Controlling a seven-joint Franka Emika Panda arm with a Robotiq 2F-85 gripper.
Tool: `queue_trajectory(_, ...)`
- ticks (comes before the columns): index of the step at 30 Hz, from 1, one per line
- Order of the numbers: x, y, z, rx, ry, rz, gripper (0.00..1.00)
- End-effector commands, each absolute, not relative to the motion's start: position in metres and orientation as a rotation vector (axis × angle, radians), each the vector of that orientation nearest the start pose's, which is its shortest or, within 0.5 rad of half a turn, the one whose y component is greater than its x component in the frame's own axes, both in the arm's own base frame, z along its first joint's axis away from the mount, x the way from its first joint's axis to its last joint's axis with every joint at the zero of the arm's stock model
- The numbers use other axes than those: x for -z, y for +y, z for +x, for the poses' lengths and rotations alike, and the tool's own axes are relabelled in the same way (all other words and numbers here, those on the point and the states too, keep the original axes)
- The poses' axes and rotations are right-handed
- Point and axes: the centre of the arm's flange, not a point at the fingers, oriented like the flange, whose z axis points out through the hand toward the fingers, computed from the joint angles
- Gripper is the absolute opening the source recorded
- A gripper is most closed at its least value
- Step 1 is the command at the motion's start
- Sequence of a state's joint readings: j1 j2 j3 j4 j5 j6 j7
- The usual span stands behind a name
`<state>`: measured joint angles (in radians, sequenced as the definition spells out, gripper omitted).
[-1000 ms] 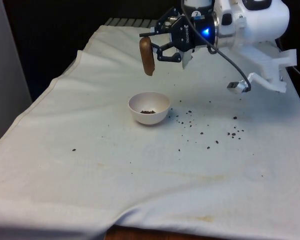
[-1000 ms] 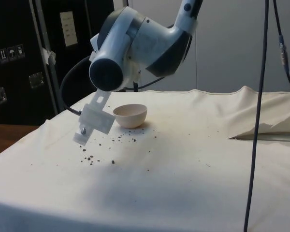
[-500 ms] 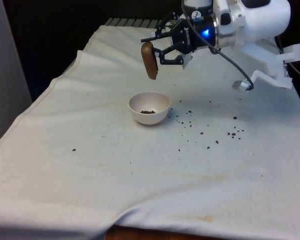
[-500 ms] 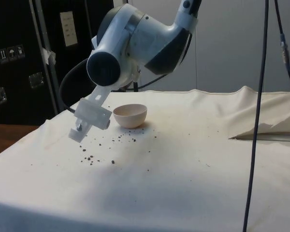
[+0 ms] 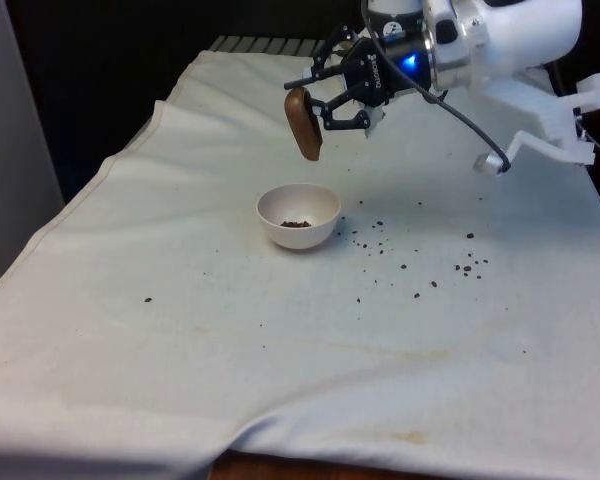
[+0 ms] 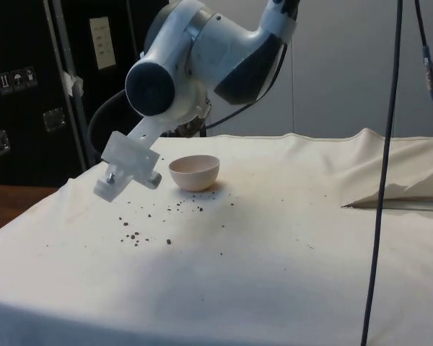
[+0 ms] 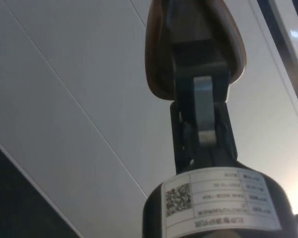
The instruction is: Pour the coffee beans from the cup into the bowl.
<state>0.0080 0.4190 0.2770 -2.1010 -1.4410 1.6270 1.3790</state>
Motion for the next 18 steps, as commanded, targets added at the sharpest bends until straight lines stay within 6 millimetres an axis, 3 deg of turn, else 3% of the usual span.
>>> queue_trajectory(1,-0.2380,0.0518,0.5427,-0.444,-0.233,1.840,0.03)
queue_trajectory(18,-0.2440,0.0510,0.5349,-0.407,-0.297,1.918,0.03)
